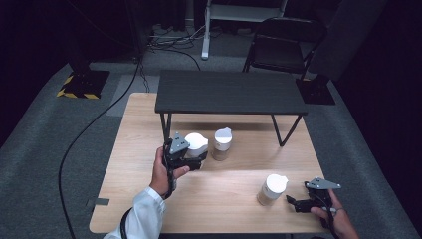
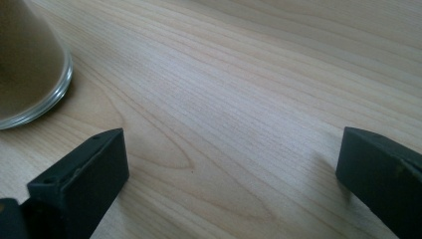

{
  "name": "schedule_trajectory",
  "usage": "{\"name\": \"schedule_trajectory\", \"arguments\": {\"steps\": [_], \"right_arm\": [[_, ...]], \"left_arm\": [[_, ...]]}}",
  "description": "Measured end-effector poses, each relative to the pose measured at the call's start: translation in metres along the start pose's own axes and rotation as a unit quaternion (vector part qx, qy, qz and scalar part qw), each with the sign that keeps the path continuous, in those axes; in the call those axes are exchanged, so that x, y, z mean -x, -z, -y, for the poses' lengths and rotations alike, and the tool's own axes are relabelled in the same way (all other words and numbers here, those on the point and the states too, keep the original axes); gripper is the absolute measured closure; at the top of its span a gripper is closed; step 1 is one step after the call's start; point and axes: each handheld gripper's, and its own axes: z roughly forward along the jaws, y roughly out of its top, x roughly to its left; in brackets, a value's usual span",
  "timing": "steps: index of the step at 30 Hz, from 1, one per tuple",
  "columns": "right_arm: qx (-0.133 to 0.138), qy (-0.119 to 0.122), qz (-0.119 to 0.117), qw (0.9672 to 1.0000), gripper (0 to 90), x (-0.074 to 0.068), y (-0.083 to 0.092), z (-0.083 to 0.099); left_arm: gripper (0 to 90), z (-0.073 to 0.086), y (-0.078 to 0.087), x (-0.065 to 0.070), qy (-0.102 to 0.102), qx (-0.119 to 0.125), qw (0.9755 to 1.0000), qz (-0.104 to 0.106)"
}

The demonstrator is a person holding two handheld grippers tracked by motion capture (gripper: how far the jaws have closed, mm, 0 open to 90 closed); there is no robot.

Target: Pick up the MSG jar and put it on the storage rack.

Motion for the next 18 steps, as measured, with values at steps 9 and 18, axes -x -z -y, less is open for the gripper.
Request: {"name": "schedule_trajectory", "arguments": {"steps": [9, 18], "right_arm": [[0.0, 0.0, 0.0, 1.0, 0.0, 0.0, 0.0, 0.0], [0.0, 0.0, 0.0, 1.0, 0.0, 0.0, 0.0, 0.0]], "left_arm": [[29.9, -0.016, 0.003, 0.005, -0.004, 0.012, 0.9998, -0.015], [29.9, -0.038, 0.005, 0.005, -0.012, 0.02, 0.9996, -0.019]]}}
